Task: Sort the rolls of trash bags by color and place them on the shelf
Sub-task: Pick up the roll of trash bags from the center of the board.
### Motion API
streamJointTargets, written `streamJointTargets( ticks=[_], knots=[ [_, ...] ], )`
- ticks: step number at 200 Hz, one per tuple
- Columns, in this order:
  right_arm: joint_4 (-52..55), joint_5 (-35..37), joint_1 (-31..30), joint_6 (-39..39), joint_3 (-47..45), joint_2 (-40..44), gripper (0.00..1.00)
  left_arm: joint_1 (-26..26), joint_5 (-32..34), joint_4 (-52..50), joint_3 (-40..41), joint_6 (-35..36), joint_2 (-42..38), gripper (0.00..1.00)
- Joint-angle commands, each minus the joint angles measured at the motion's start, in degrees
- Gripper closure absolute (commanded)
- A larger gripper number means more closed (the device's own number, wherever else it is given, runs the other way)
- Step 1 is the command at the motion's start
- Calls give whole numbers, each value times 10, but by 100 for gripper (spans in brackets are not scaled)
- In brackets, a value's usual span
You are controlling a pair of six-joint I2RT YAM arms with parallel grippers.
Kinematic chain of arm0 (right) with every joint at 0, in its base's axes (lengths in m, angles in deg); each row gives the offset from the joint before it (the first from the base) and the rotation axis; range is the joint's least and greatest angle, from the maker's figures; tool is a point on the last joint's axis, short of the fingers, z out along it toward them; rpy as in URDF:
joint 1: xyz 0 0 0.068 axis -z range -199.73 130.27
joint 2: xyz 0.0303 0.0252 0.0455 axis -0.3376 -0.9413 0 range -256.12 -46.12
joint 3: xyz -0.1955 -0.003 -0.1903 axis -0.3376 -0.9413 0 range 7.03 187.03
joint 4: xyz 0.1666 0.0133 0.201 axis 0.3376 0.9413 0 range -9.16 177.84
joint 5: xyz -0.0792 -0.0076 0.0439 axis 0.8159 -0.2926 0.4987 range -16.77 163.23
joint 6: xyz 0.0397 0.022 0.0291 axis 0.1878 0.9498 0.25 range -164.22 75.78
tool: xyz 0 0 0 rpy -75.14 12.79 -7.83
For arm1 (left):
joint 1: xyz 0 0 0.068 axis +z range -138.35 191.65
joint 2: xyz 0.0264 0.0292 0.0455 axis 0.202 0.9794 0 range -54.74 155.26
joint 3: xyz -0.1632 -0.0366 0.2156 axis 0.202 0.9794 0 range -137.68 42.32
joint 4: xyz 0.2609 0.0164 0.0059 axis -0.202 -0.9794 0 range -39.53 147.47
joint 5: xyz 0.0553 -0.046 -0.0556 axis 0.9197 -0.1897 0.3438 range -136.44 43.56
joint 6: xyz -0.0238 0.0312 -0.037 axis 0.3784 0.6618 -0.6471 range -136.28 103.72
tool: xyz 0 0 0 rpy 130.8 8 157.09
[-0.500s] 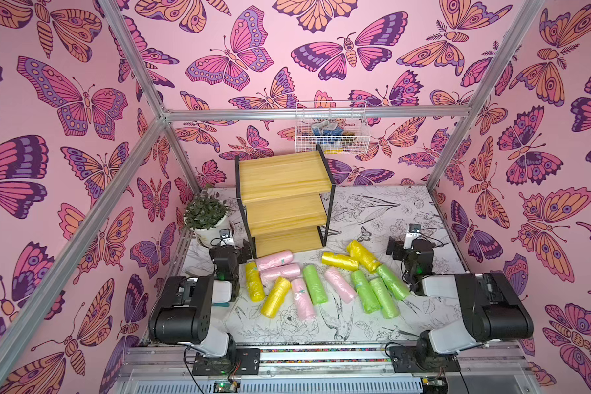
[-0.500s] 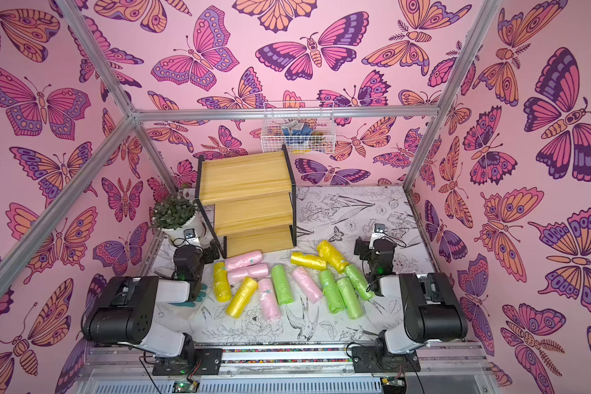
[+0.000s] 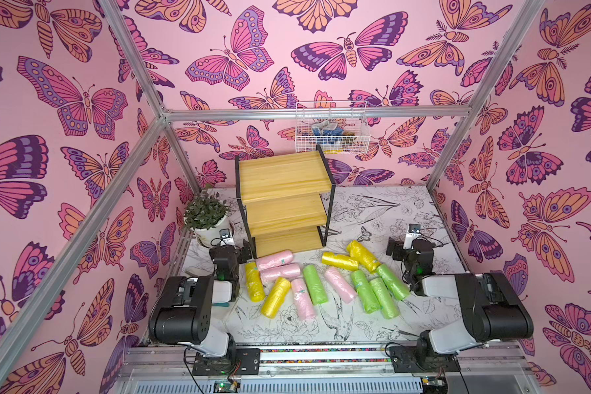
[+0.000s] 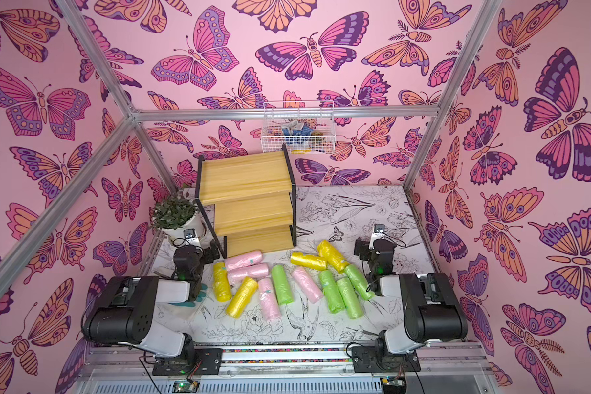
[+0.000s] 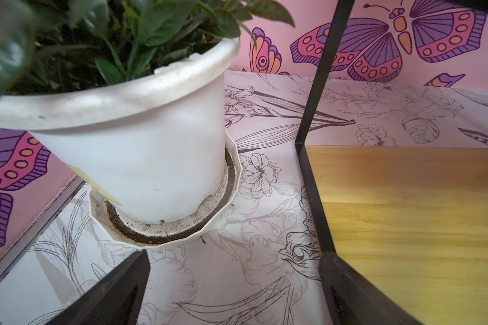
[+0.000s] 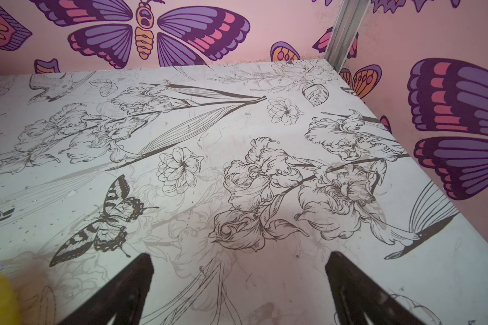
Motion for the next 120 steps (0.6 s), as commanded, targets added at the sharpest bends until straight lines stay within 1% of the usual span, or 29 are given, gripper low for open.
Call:
streamJointTargets(
  ticks=[1,42,54,56,63,72,77,82,89,93,108,112,120],
  knots=[
    [6,-9,5,1,10,7,1,1,-3,7,-4,5,3,0],
    [4,-9,4,0,9,8,1,1,-4,9,-1,5,1,1],
    [-16,-24,2,-13,2,21,1,-2,-14,35,5,15,-8,1],
    [-15,-21,-1,-16,1,27,1,-3,-14,38,22,17,-12,1],
    [30,11,-19,-28,9,60,1,-11,-3,35,32,23,-28,1],
    [119,57,-44,-33,31,108,1,-29,39,-3,31,28,-72,0],
    [175,72,-53,-31,49,135,1,-38,58,-28,27,31,-95,0],
    [207,78,-59,-23,56,159,1,-44,72,-50,24,34,-119,0],
    [251,83,-60,4,66,191,1,-51,90,-69,24,34,-145,0],
    [279,82,-60,21,73,211,1,-53,102,-72,27,31,-178,0],
    [368,84,-60,86,91,277,1,-59,130,-92,39,7,-251,0],
    [389,86,-60,105,95,292,1,-61,133,-108,38,-1,-273,0],
    [430,83,-59,139,104,317,1,-65,140,-172,28,-20,-318,0]
  ],
)
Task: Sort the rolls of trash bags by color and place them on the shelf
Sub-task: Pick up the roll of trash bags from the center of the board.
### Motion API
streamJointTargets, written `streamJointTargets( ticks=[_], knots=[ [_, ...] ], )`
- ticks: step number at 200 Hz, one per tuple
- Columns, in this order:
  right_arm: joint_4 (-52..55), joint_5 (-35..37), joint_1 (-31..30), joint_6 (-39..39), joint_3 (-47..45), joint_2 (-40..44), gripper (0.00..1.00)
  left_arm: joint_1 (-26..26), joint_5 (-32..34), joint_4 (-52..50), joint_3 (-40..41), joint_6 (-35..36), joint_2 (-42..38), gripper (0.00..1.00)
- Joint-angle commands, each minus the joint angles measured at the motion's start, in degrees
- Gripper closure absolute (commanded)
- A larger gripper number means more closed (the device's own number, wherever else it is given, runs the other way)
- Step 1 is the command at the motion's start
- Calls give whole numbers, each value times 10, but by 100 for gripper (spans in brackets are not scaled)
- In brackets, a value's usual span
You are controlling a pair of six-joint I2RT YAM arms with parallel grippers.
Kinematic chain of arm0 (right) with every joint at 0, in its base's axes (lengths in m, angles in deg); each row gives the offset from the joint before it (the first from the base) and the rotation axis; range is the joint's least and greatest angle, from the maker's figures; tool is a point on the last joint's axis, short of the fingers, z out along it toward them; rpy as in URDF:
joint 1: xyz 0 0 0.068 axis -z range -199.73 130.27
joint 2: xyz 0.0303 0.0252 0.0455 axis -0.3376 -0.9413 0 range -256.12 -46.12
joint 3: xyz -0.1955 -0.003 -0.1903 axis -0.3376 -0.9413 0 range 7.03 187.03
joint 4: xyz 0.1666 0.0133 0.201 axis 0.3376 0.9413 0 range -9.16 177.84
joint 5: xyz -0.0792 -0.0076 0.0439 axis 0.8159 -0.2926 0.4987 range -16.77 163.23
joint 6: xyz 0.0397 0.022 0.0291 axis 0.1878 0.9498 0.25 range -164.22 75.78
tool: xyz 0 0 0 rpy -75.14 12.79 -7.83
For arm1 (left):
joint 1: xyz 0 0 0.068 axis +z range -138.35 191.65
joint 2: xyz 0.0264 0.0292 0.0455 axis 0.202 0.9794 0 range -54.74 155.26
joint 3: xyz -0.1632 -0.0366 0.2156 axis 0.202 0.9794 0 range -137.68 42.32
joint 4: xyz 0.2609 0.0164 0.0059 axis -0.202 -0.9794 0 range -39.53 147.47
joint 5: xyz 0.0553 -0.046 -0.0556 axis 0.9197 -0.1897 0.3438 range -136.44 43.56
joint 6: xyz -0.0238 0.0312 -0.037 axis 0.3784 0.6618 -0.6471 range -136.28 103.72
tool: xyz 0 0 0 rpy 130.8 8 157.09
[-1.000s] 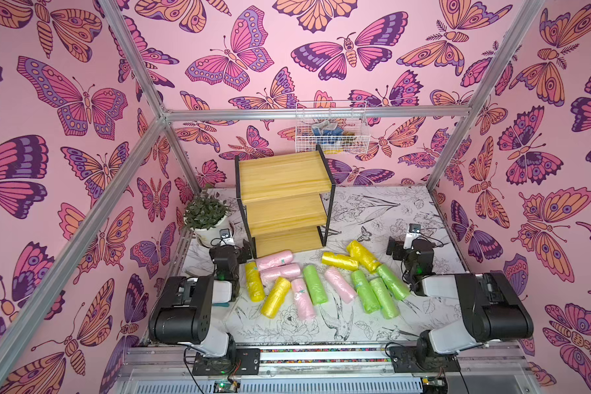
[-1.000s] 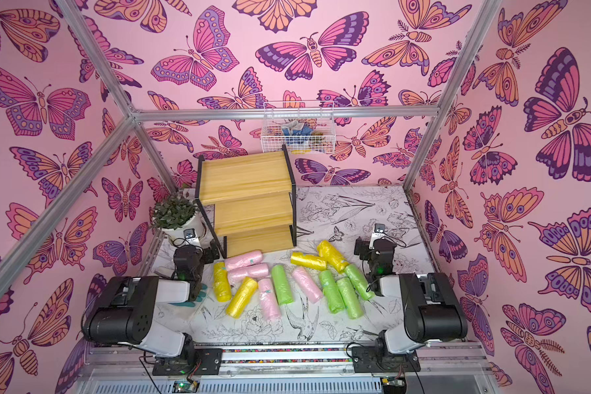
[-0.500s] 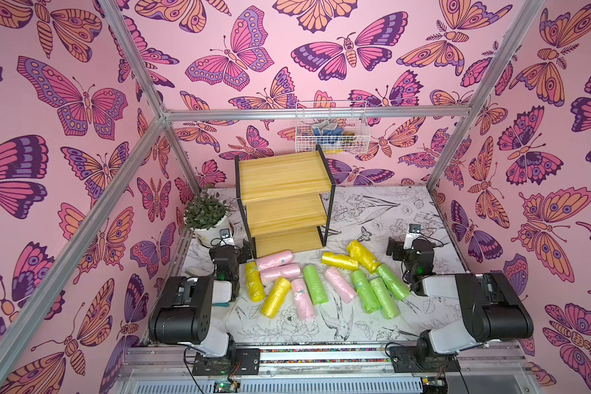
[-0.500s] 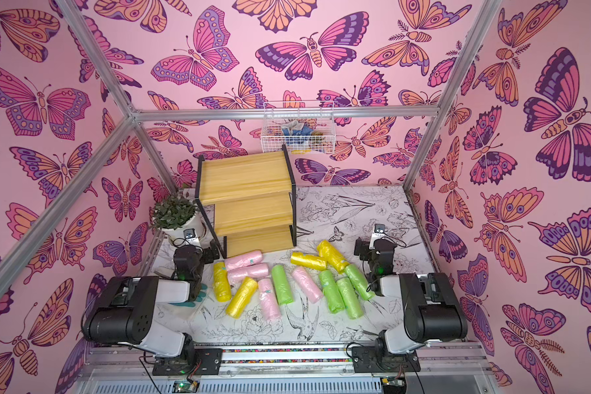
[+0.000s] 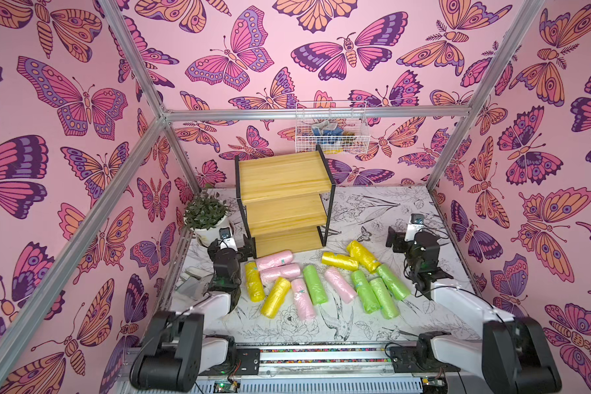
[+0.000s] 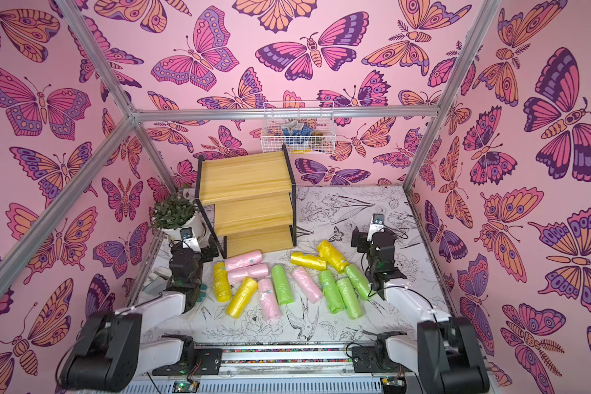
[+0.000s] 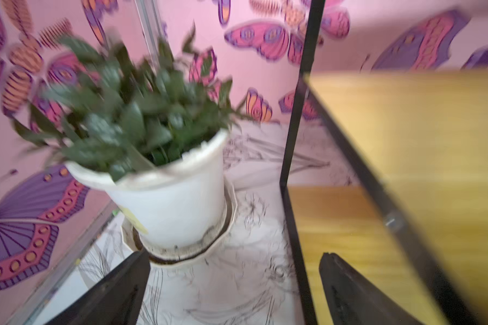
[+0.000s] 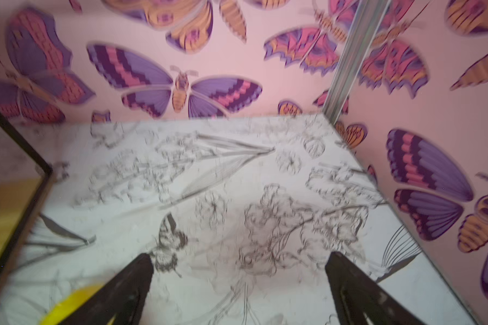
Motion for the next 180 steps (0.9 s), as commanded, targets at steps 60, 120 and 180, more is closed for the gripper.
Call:
streamJointTargets(
  ticks=[60,120,180],
  knots=[
    [537,-257,-7,198,167,85,27,-120,31,-559,-171,-75,-294,23],
    [490,-170,-367,437,117,74,21,-179,-64,-751,-247,-165,-347,29],
    [377,-66,-530,501,174,-142,23,-192,-124,-858,-278,-218,-348,13]
  ],
)
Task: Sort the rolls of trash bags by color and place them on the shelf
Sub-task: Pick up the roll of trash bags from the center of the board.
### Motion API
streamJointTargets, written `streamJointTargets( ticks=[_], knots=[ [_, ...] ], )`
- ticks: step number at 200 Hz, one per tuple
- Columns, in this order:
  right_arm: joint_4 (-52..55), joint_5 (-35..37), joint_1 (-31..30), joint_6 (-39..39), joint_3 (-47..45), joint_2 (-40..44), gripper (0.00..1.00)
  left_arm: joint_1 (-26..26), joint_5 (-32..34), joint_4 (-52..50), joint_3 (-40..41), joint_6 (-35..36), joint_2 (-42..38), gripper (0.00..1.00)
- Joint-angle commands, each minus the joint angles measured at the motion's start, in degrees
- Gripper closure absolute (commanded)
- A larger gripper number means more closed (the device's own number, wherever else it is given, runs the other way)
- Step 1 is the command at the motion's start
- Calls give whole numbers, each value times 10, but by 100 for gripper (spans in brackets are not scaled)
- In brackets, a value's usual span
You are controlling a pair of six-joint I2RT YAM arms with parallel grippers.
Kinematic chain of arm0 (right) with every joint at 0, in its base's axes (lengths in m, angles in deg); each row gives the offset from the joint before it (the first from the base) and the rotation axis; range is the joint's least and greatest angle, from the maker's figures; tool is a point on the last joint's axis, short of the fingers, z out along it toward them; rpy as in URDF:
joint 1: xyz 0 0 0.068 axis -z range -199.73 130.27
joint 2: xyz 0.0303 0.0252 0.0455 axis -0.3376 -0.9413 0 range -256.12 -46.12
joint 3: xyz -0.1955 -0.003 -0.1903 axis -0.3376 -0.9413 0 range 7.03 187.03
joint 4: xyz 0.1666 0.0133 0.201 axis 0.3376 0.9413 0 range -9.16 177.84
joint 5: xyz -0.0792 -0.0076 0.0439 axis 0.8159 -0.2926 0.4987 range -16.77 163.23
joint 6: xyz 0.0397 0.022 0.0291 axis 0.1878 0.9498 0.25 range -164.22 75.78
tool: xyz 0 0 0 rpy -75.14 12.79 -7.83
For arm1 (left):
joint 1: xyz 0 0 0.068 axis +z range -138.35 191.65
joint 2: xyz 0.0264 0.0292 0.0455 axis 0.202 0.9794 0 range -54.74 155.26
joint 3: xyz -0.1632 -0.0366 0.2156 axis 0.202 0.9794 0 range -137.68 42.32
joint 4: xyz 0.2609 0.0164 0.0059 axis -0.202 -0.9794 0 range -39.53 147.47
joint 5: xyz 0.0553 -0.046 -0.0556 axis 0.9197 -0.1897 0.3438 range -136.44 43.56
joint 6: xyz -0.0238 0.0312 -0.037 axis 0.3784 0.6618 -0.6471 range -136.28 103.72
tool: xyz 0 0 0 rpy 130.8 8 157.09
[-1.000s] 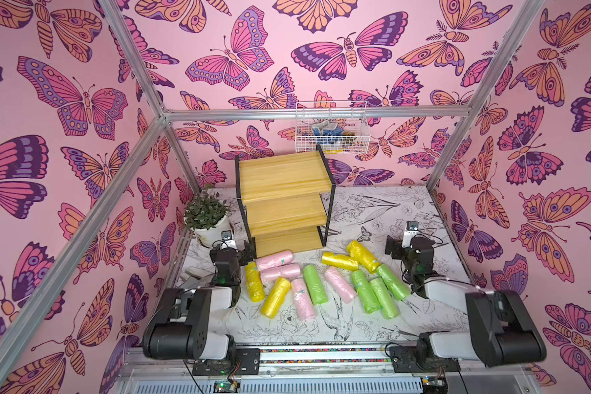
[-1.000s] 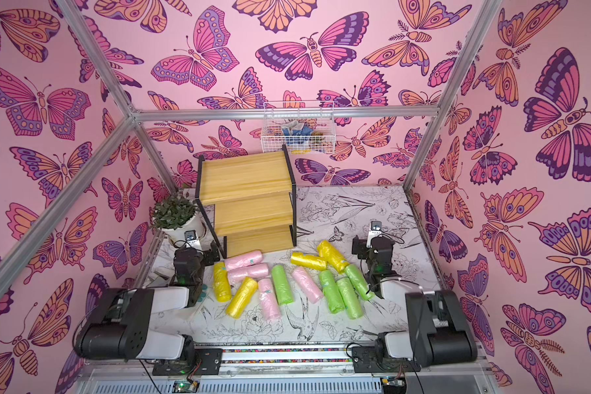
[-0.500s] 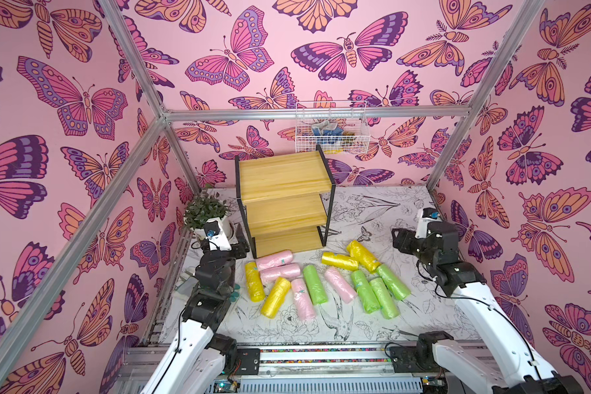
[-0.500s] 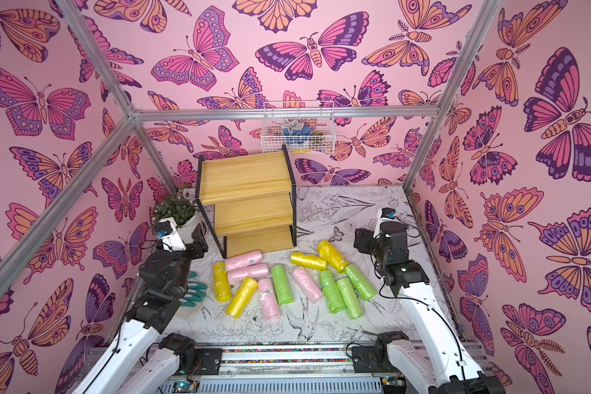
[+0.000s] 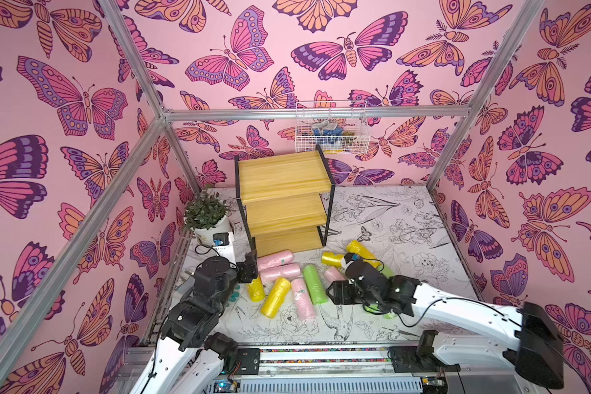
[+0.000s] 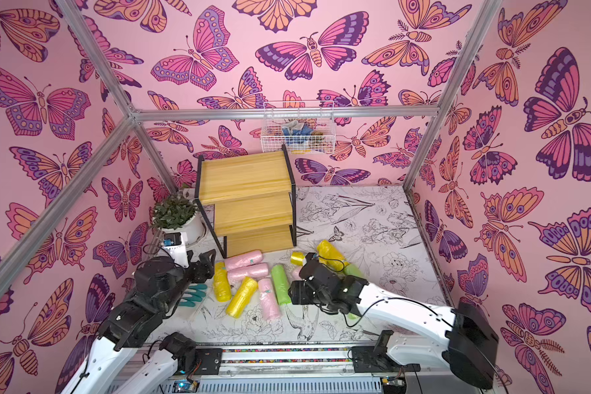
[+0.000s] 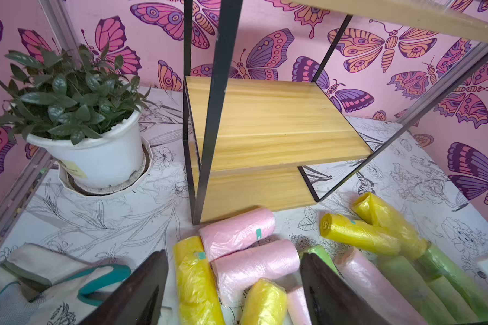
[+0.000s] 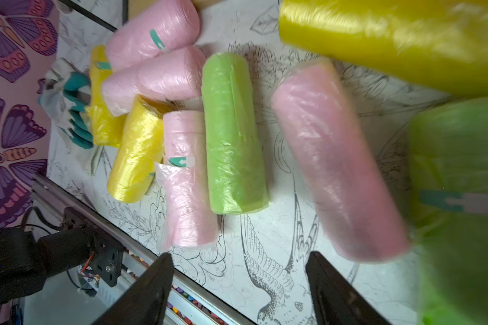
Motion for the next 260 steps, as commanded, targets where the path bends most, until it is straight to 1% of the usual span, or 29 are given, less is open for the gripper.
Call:
streamJointTargets(
  ticks=[1,13,28,51,84,88,110,151,225,260],
  knots=[
    [-51,49,-19,37,45,-59,23,-3,-57,-73,-13,-35,-4,12],
    [-56,41,-19,29,63,-94,23,-3,-91,-82,-11,-43,-6,1],
    [-53,34,-20,18,85,-129,23,-4,-129,-89,-3,-49,-8,0],
    [-67,27,-20,16,92,-158,22,-4,-159,-91,3,-54,-9,0],
    [-58,29,-25,21,101,-183,23,-5,-159,-92,3,-53,-9,0],
    [-57,28,-26,20,103,-201,23,-5,-159,-92,4,-53,-9,0],
    [-37,38,-37,21,119,-223,25,-6,-158,-92,5,-53,-12,0],
    [-13,49,-46,25,139,-257,33,-10,-156,-91,8,-53,-14,0],
    [36,96,-48,38,162,-271,45,-25,-147,-91,9,-55,-15,0],
    [50,95,-48,35,177,-288,50,-33,-139,-91,10,-57,-17,0]
  ],
)
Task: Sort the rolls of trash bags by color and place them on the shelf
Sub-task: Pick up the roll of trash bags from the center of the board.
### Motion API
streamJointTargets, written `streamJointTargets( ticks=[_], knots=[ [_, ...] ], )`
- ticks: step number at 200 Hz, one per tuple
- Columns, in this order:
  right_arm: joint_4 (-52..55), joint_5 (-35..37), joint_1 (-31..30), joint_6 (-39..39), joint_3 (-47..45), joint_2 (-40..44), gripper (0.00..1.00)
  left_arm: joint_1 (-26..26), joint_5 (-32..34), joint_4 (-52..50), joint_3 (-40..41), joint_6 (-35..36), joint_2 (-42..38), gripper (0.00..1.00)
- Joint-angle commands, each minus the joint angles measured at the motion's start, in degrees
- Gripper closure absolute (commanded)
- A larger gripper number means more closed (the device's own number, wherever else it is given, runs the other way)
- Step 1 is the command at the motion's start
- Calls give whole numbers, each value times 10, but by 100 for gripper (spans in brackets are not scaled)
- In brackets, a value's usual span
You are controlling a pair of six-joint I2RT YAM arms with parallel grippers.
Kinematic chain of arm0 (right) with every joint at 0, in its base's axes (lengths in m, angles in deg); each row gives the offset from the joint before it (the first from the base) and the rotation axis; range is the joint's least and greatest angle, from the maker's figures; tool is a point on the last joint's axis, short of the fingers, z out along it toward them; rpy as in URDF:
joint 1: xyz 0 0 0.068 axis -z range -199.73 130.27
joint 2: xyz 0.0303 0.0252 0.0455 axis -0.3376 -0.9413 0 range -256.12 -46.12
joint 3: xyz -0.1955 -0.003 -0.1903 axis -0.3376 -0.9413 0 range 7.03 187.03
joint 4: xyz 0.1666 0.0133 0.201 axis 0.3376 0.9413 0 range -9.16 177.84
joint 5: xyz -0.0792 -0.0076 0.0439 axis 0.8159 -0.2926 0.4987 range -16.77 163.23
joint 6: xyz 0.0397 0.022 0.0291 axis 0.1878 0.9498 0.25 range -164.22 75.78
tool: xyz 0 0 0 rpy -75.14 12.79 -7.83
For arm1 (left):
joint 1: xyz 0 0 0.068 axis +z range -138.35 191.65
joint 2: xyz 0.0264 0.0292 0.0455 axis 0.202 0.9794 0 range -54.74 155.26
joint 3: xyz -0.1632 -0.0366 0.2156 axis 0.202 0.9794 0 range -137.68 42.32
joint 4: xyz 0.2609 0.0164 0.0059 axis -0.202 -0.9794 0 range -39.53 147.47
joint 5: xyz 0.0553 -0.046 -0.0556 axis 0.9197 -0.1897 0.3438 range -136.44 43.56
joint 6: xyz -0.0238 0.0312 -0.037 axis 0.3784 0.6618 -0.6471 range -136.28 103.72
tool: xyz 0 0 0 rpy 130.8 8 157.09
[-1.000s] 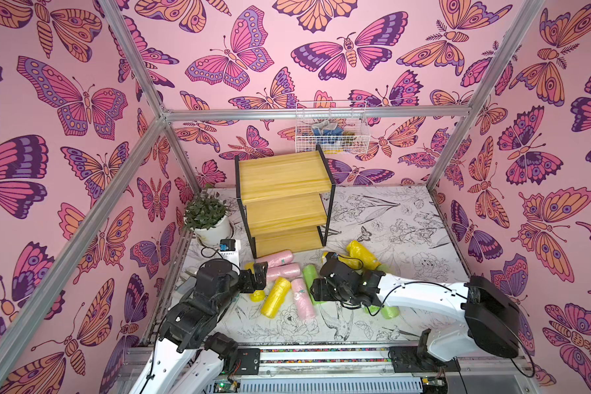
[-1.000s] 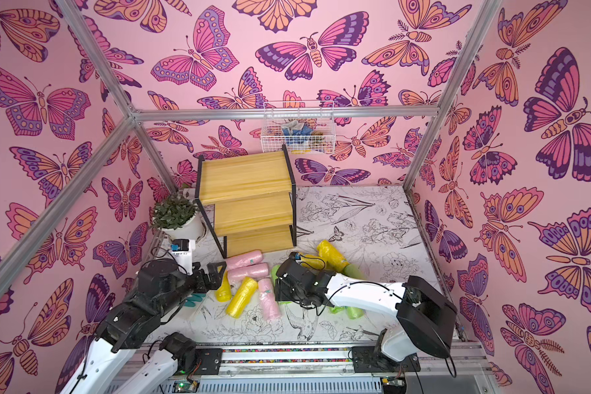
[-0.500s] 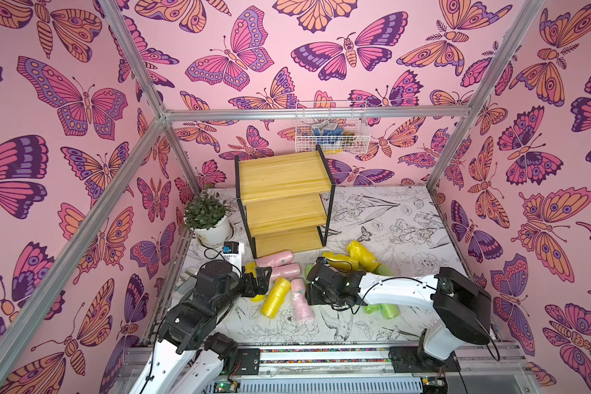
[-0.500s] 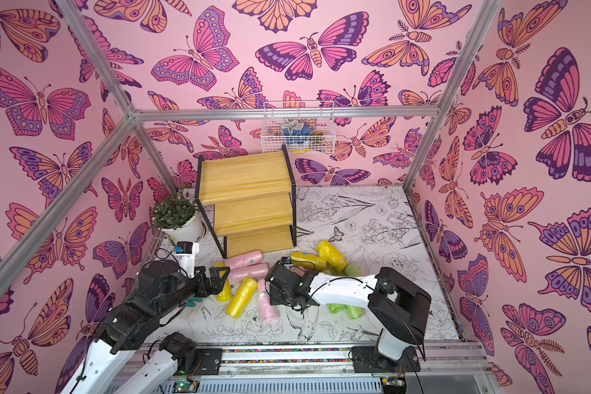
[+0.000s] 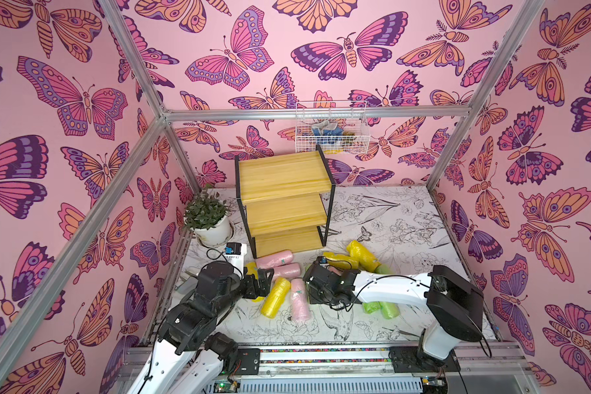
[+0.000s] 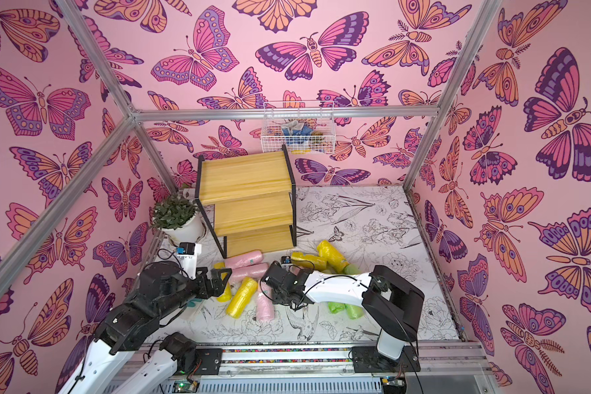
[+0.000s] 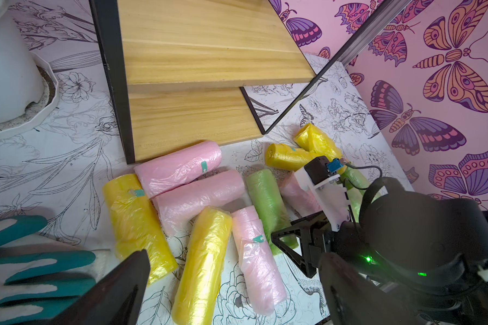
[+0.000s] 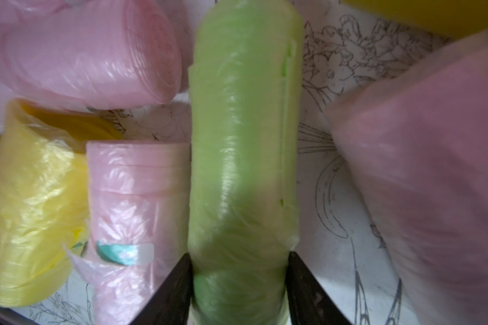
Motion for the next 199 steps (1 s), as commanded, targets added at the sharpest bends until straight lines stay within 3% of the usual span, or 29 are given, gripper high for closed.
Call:
streamJointTargets(
  ticks=[1,77,95,136,148,199],
  knots=[
    [35,20,-4,5,20,-21,50,-7,9,-8,12,-6,-7,0],
    [69,10,-4,8,51,-53,39,-41,36,-11,17,-9,-11,0],
    [71,12,-4,9,51,-52,47,-47,43,-13,17,-11,-15,0],
    [113,24,-7,6,52,-8,92,-52,50,-13,19,-12,-24,0],
    [134,29,-11,5,54,15,100,-53,52,-13,18,-12,-28,0],
    [195,66,-45,11,64,151,100,-55,56,-13,17,-14,-69,0]
  ],
)
